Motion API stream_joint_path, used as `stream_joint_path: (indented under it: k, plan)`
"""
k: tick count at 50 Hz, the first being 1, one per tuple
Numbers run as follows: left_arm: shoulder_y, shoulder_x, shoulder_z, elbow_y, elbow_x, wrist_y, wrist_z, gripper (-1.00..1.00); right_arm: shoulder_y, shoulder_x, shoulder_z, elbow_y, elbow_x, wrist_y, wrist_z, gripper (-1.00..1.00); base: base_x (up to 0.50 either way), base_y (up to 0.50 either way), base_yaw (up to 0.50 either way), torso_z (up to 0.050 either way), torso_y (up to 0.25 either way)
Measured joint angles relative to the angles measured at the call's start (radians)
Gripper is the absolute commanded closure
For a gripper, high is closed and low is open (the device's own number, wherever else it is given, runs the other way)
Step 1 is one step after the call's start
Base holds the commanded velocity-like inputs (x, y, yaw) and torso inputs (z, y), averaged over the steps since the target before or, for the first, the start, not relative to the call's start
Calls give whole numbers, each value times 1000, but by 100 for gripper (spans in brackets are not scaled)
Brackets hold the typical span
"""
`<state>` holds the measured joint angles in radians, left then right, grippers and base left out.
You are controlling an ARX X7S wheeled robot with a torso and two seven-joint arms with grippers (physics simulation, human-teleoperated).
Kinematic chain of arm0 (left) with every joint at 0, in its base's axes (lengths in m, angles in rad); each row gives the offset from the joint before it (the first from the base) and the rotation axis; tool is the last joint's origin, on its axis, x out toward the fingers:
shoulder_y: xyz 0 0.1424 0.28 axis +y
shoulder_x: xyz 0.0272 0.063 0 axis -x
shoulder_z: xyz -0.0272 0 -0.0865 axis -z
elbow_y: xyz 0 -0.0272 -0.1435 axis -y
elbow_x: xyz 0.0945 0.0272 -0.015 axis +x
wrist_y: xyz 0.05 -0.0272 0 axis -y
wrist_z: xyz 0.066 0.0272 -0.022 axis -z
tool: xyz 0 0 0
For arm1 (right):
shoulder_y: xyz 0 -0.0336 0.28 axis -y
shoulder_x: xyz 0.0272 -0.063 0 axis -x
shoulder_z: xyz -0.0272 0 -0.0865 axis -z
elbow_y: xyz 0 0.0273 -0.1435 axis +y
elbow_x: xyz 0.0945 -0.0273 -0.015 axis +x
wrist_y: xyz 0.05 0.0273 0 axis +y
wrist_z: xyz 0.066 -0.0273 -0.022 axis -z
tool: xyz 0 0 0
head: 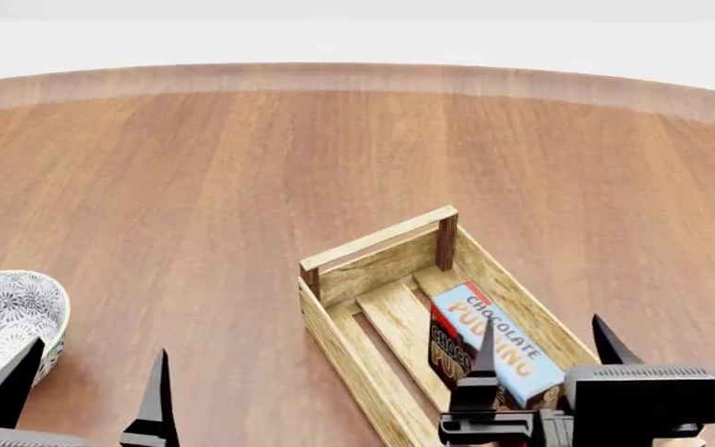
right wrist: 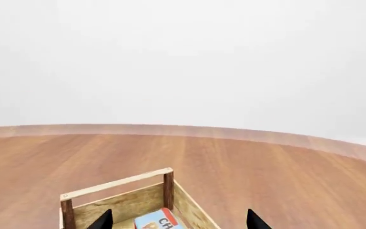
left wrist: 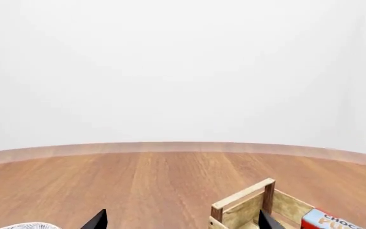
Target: Pick up the chocolate pudding and put it in the tray.
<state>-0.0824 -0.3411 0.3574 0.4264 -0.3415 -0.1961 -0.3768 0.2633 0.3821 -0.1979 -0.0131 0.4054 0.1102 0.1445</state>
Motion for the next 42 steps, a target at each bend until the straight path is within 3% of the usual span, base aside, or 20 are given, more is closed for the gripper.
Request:
stream_joint_path:
  k: [16, 42]
  plan:
    - [13, -27, -11, 104, -13, -31, -27, -100, -84, 55, 33, -265, 53, 43, 43, -100, 0, 0, 0, 0, 0]
    - [46, -57, -14, 223, -21, -42, -54, -100, -197, 103, 75, -500, 95, 31, 81, -100, 0, 0, 0, 0, 0]
